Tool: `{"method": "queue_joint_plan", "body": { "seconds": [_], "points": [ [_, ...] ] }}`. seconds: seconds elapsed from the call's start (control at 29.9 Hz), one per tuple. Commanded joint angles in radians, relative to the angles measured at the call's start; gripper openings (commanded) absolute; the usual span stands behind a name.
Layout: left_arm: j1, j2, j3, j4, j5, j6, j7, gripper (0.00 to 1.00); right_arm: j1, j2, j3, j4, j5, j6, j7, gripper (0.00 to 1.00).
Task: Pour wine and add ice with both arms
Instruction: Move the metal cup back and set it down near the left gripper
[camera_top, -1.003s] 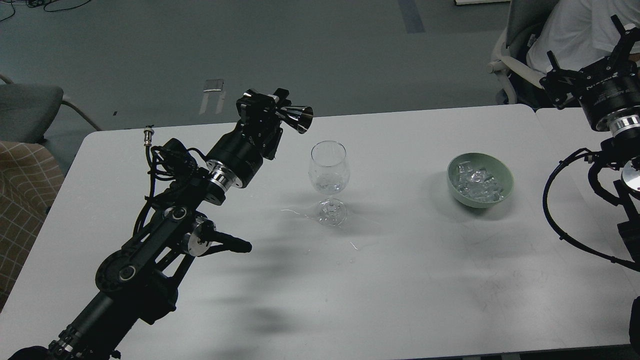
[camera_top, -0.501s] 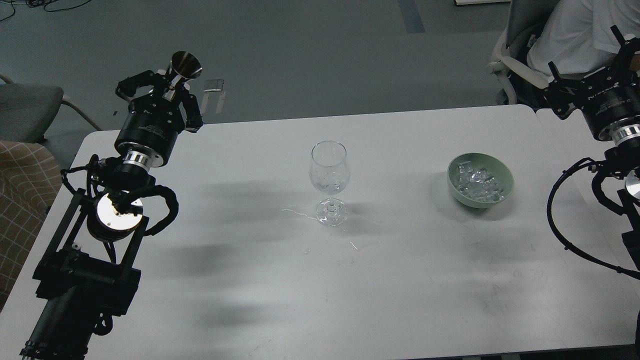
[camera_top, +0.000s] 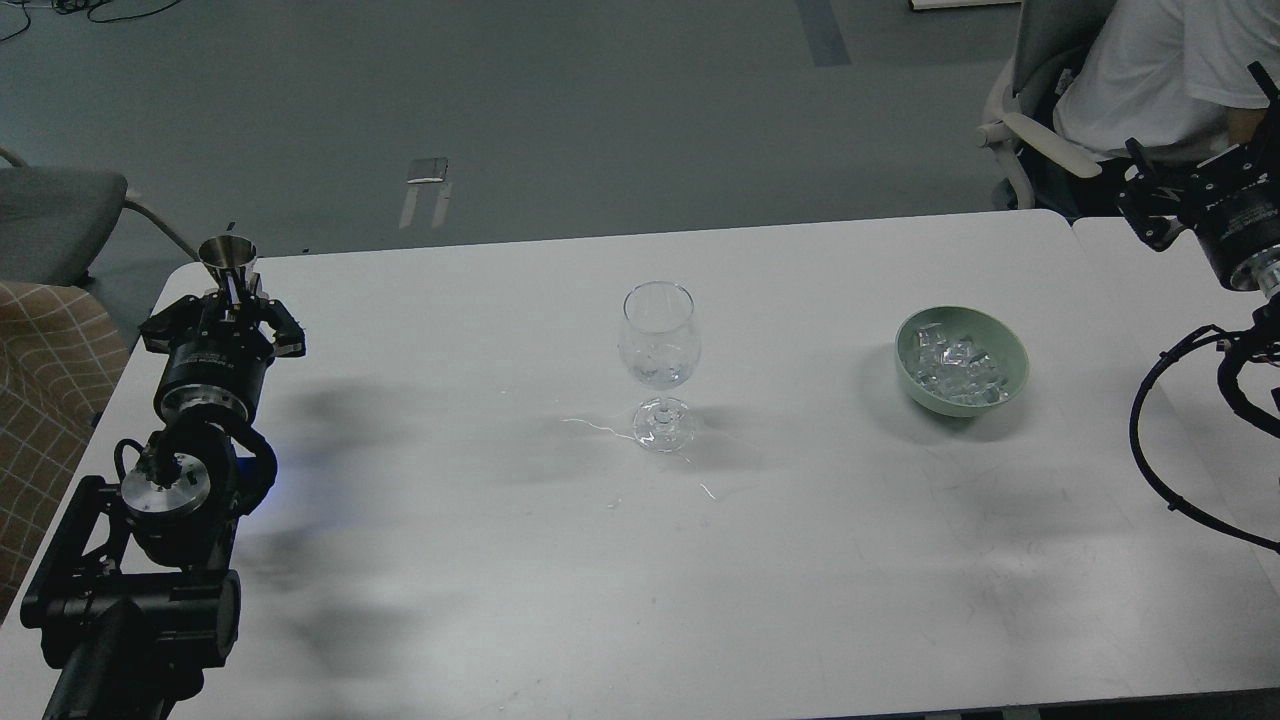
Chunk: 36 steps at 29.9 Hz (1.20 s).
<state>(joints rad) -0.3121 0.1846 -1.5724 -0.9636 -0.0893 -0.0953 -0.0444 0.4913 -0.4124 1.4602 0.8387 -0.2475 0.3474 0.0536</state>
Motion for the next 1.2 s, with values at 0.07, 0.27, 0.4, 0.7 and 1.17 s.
{"method": "queue_joint_plan", "body": {
  "seconds": [0.07, 0.27, 0.4, 0.7, 1.17],
  "points": [
    [-0.03, -0.01, 0.0, 0.147, -0.026, -0.095, -0.006, 0.0, 0.001, -0.019, -0.004, 0.0, -0.001, -0.005, 0.0, 1.0],
    [-0.074, -0.007, 0.015, 0.198, -0.027, -0.101, -0.008, 0.0, 0.003, -0.013, -0.004, 0.0, -0.003, -0.01, 0.002, 1.0],
    [-0.091, -0.007, 0.028, 0.29, -0.012, -0.104, -0.014, 0.0, 0.007, -0.006, -0.004, -0.001, -0.001, -0.012, 0.0, 1.0],
    [-0.121, 0.003, 0.094, 0.315, -0.013, -0.106, -0.061, 0.11, 0.004, 0.006, -0.004, -0.001, -0.001, -0.012, 0.002, 1.0],
    [-0.121, -0.002, 0.086, 0.31, -0.027, -0.098, -0.078, 0.39, -0.004, 0.007, -0.006, -0.004, -0.001, -0.01, 0.002, 1.0]
  ]
}}
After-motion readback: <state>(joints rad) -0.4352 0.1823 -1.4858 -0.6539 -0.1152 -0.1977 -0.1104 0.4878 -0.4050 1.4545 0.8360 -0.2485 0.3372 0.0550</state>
